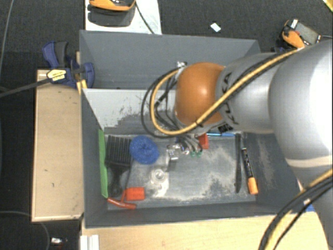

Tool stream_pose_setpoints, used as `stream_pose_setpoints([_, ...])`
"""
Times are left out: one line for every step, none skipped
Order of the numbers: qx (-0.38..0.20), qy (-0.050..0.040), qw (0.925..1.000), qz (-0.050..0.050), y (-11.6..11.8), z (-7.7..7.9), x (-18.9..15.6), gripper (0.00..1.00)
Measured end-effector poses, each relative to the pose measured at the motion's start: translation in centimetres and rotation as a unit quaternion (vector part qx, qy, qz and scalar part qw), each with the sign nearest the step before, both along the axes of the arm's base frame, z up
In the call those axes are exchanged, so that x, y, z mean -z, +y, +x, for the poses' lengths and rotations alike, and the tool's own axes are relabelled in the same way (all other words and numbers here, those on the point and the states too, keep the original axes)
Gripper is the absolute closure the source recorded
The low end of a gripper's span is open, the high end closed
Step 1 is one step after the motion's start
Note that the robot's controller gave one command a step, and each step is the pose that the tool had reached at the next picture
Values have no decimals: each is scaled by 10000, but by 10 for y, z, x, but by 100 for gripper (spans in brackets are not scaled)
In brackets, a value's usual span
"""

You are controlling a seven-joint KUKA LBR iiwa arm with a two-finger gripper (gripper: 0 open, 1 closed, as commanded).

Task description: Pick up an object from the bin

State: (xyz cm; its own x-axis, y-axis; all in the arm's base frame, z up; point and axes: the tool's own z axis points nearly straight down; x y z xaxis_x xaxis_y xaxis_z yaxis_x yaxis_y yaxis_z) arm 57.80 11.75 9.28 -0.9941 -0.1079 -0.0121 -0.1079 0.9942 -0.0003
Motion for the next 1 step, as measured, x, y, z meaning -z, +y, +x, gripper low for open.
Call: stream_pose_setpoints([1071,23,9942,29,61,4,-7,0])
